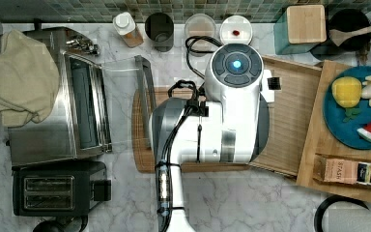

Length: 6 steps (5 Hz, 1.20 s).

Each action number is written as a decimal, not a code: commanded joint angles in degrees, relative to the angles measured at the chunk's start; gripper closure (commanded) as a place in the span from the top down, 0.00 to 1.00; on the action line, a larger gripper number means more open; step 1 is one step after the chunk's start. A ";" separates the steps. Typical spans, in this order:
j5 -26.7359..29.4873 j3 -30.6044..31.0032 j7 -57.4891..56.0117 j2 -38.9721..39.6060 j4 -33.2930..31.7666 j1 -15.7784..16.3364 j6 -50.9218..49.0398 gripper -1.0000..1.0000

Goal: Close the drawer.

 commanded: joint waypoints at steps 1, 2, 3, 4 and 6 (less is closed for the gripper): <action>-0.07 -0.03 -0.03 0.00 -0.03 -0.04 0.01 0.00; -0.01 -1.47 -7.27 2.86 -0.16 1.16 3.42 0.00; -0.10 0.18 -10.30 8.48 2.64 -0.05 4.95 0.00; -2.28 0.53 -7.61 10.49 1.19 0.86 9.78 0.00; -2.70 0.34 -7.51 12.40 -2.15 0.88 20.06 0.00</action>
